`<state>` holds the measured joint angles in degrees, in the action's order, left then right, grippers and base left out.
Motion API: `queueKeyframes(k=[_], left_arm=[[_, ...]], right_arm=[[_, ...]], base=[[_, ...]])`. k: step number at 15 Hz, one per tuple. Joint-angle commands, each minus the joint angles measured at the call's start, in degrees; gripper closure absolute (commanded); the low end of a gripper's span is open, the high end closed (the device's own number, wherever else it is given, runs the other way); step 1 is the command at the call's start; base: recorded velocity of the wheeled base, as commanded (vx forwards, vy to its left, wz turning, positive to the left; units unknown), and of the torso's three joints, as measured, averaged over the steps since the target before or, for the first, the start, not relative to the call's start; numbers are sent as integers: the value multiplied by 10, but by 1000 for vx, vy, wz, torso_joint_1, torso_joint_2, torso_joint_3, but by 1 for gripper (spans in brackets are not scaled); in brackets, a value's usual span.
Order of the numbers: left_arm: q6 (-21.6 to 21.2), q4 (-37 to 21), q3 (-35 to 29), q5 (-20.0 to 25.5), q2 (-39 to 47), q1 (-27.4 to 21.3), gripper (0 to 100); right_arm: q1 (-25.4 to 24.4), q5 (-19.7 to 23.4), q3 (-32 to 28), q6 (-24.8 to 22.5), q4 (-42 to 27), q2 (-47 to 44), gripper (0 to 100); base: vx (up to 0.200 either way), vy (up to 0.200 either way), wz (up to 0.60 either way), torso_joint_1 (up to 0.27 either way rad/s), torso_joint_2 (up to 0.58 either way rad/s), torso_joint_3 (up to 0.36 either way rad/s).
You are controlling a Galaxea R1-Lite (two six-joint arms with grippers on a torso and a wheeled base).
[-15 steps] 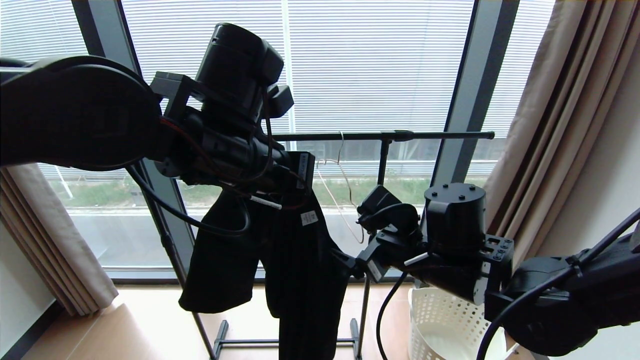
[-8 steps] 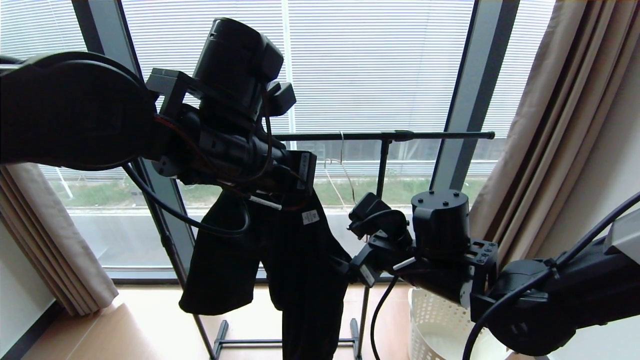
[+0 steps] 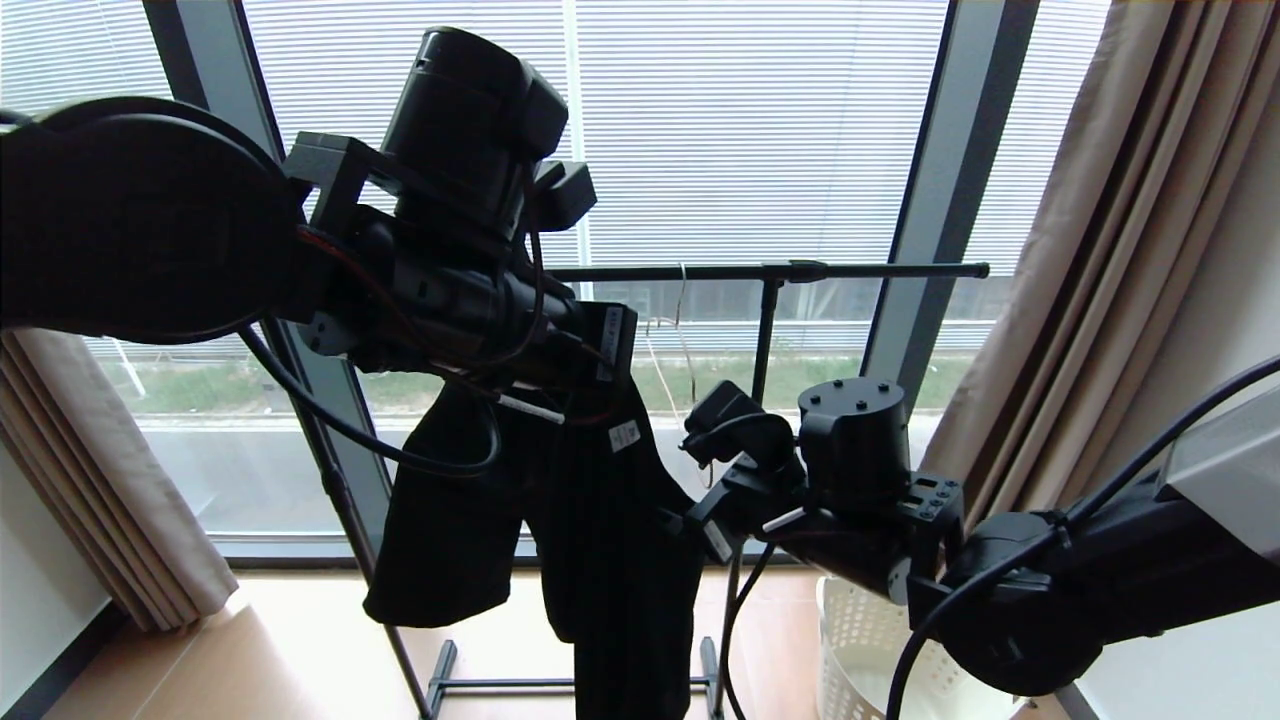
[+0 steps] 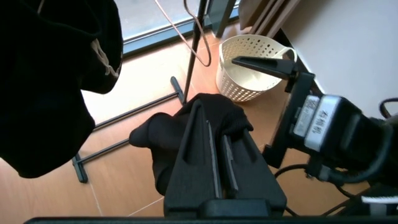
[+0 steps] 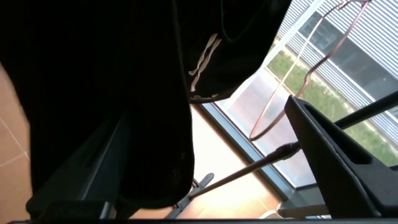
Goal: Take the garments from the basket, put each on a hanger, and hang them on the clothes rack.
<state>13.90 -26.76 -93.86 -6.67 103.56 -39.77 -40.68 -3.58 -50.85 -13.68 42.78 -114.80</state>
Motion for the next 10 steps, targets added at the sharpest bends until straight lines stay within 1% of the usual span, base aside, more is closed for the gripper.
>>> queueKeyframes(k=[1, 3, 4, 5, 7, 8, 10], left_arm=[[0, 0, 13, 0, -8, 0, 100], [0, 0, 28, 1, -14, 0, 100], [0, 0, 29, 1, -16, 0, 100], [0, 0, 29, 2, -17, 0, 100], [0, 0, 28, 14, -20, 0, 100], [1, 0, 30, 14, -22, 1, 100], [1, 0, 33, 14, -23, 2, 100]], right_arm=[[0, -5, -9, 4, 0, -10, 0], [1, -9, -13, 7, -1, -10, 0], [1, -9, -15, 7, -1, -10, 100], [2, -9, -19, 8, -1, -10, 100], [3, -12, -28, 29, -1, -10, 100], [3, -20, -30, 30, -1, -10, 100], [3, -23, -34, 30, -1, -10, 100]], base=[[0, 0, 0, 0, 0, 0], [0, 0, 0, 0, 0, 0], [0, 0, 0, 0, 0, 0], [0, 0, 0, 0, 0, 0], [0, 0, 0, 0, 0, 0], [0, 0, 0, 0, 0, 0], [0, 0, 0, 0, 0, 0]])
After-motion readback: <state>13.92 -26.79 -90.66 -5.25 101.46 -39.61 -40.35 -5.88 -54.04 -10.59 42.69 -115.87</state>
